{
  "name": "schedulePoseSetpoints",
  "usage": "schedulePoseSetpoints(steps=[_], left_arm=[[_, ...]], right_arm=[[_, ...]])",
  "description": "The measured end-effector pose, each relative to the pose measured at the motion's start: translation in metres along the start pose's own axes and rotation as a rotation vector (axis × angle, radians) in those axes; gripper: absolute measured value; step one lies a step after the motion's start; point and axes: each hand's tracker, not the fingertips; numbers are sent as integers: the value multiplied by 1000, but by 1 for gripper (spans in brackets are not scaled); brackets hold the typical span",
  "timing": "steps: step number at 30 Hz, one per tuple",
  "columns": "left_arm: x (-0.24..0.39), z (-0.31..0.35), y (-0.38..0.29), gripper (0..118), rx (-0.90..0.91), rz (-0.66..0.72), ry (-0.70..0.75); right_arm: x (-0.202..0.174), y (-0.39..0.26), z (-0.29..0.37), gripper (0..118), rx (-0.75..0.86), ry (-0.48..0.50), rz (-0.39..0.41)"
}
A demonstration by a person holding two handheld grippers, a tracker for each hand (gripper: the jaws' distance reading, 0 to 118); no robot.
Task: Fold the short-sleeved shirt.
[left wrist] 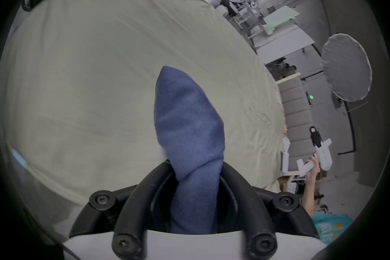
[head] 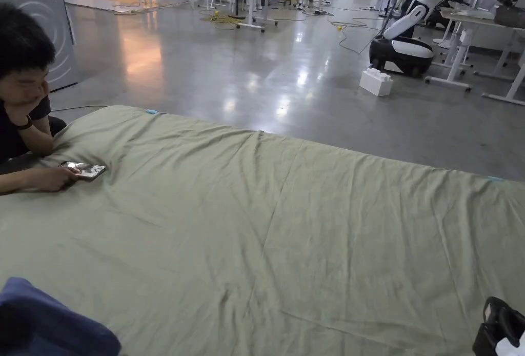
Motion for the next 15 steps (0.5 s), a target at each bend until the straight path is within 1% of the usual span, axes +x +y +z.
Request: schedulePoseSetpoints(steps=[1, 2, 5, 6, 8, 9, 10, 11, 12, 13, 14, 15], left_arm=[[-5, 8, 6, 20, 12, 4, 30], [-33, 13, 22, 20, 15, 6, 36], [-46, 19, 32, 20, 21, 2, 118], [-34, 20, 28, 20, 19, -9, 155], [-36, 10, 30, 20, -4, -44, 292], [-39, 5, 30, 20, -12, -53, 328], [-12, -1, 14, 21, -21, -53, 369], [-14, -5, 11, 23, -19, -46, 384], [-14, -10, 9, 27, -14, -31, 374], [-12, -16, 6, 36, -21, -27, 426], [-14, -24, 6, 52, -9, -57, 499], [-11, -30, 2, 64, 0, -94, 565]], right_arm=[[1, -1, 1, 1, -3, -6, -1], [3, -3, 2, 1, -7, -15, -2], [4, -9, 3, 1, -22, -28, -4], [4, -11, 3, 1, -25, -29, -6], [4, -15, 3, 1, -36, -23, -13], [3, -16, 2, 1, -42, -21, -14], [1, -18, 1, 1, -49, -22, -10], [0, -19, 1, 1, -49, -20, -8], [0, -19, 0, 1, -51, -18, -7], [-1, -20, -1, 1, -53, -14, -6], [-1, -21, -2, 1, -53, -9, -7], [-2, -22, -3, 1, -55, -4, -5]])
